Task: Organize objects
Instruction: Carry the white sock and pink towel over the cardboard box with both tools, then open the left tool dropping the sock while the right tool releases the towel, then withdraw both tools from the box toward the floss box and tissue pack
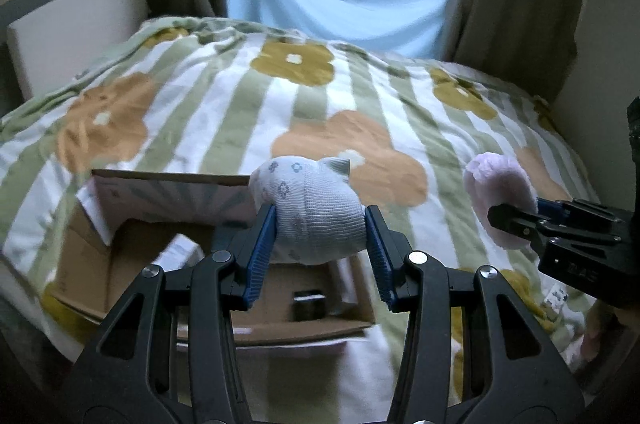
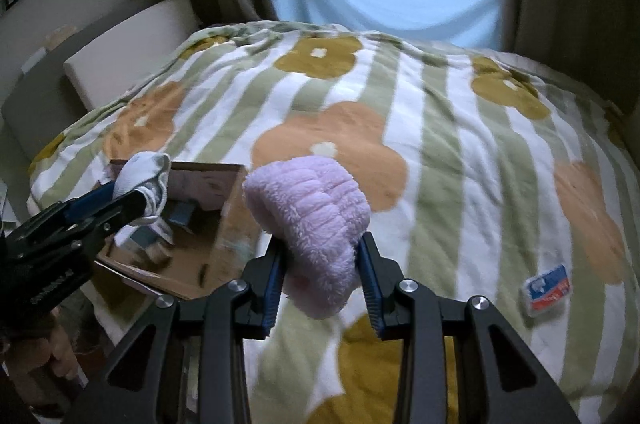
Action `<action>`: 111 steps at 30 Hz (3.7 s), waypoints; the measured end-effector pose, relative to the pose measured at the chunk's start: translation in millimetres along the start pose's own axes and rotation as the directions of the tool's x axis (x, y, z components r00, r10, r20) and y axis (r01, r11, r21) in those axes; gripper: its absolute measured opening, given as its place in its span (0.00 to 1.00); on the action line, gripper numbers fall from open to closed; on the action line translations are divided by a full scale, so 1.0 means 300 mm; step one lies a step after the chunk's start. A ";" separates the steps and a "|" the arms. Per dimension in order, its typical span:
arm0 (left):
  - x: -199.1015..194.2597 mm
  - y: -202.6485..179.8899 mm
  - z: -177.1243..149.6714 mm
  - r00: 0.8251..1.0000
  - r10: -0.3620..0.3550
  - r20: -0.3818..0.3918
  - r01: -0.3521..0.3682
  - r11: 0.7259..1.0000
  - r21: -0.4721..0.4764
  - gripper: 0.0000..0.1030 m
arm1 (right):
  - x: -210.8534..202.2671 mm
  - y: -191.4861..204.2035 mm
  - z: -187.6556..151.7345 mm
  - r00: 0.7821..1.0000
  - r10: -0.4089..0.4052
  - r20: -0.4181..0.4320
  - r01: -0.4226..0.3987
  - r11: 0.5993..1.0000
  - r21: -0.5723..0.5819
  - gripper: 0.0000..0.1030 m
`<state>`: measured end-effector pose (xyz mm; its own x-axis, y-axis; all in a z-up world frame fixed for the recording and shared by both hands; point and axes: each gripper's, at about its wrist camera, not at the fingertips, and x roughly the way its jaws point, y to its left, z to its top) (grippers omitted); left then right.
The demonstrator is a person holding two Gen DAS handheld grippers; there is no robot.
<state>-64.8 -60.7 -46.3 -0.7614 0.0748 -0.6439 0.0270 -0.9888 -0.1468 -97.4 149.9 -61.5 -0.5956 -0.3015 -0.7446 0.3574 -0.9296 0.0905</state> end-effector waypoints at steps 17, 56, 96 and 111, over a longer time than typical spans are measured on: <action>0.016 0.436 0.020 0.997 0.068 -0.031 -0.071 0.991 -0.113 0.40 | 0.148 0.403 0.136 0.994 0.100 -0.042 -0.104 0.986 -0.132 0.32; 0.084 0.661 -0.037 0.988 0.139 -0.066 -0.147 0.977 -0.153 0.99 | 0.372 0.612 0.120 0.988 0.098 -0.116 -0.120 0.974 -0.193 0.83; -0.167 0.293 0.094 0.999 0.042 0.026 -0.041 0.999 -0.016 1.00 | -0.018 0.338 0.106 0.999 0.050 0.012 -0.048 0.992 -0.113 0.83; -0.158 -0.239 0.070 0.987 -0.160 0.009 0.157 0.980 0.123 1.00 | -0.307 -0.169 0.005 0.987 -0.147 0.068 0.146 0.989 0.021 0.83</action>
<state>-44.1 4.0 10.5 -0.7619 0.2305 -0.6053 -0.1728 -0.9730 -0.1530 -61.7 224.4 3.3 -0.6892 -0.1753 -0.7031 0.2515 -0.9679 -0.0052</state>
